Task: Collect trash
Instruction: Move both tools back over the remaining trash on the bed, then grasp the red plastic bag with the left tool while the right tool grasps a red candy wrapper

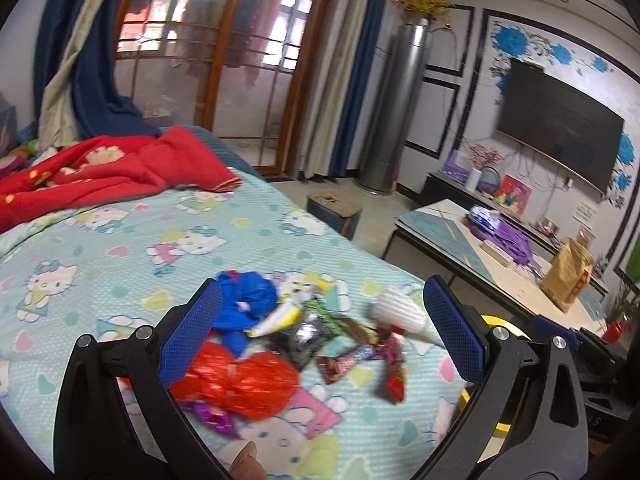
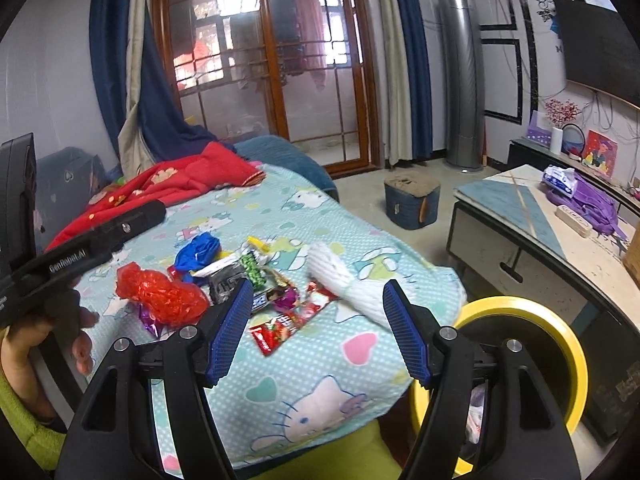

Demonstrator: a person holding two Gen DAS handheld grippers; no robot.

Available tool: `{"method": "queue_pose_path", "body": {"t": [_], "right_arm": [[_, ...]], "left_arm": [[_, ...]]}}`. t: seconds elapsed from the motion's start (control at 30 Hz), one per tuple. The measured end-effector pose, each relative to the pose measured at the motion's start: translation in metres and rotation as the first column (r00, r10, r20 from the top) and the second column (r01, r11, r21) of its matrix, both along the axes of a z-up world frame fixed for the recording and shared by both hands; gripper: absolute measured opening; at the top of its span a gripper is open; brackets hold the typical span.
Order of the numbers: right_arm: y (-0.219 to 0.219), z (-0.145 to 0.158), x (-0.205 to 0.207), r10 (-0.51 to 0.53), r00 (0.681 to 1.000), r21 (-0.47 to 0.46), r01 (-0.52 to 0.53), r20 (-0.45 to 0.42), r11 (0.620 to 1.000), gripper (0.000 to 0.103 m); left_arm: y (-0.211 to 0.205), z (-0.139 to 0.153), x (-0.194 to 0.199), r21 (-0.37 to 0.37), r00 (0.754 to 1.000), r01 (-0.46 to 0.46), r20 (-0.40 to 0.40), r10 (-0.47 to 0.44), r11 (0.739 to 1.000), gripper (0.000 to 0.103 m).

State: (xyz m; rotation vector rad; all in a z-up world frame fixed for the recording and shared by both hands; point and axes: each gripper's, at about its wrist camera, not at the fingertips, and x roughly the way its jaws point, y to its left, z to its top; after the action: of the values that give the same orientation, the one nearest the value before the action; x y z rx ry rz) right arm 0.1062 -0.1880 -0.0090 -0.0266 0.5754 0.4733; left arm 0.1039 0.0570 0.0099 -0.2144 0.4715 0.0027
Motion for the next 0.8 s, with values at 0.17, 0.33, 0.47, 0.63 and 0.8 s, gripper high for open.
{"method": "queue_pose_path", "body": {"t": [0.17, 0.33, 0.47, 0.63, 0.8], "right_arm": [[0.02, -0.012, 0.007, 0.02, 0.999, -0.008, -0.02, -0.048, 1.0, 0.065], [0.047, -0.031, 0.016, 0.03, 0.994, -0.027, -0.033, -0.108, 0.999, 0.065], [0.061, -0.047, 0.025, 0.025, 0.988, -0.042, -0.031, -0.152, 0.999, 0.065], [0.069, -0.06, 0.035, 0.009, 0.981, -0.047, -0.018, -0.192, 0.999, 0.065], [0.072, -0.071, 0.046, -0.012, 0.973, -0.045, 0.002, -0.232, 0.999, 0.065]], "left_arm": [[0.032, -0.002, -0.006, -0.024, 0.997, -0.082, -0.018, 0.081, 0.996, 0.092], [0.066, -0.012, -0.008, -0.066, 0.988, -0.145, -0.063, 0.141, 0.987, 0.092], [0.091, -0.028, -0.011, -0.115, 0.978, -0.183, -0.125, 0.169, 0.976, 0.092], [0.113, -0.049, -0.011, -0.176, 0.968, -0.206, -0.179, 0.174, 0.963, 0.092], [0.124, -0.069, -0.007, -0.279, 0.965, -0.193, -0.227, 0.13, 0.941, 0.092]]}}
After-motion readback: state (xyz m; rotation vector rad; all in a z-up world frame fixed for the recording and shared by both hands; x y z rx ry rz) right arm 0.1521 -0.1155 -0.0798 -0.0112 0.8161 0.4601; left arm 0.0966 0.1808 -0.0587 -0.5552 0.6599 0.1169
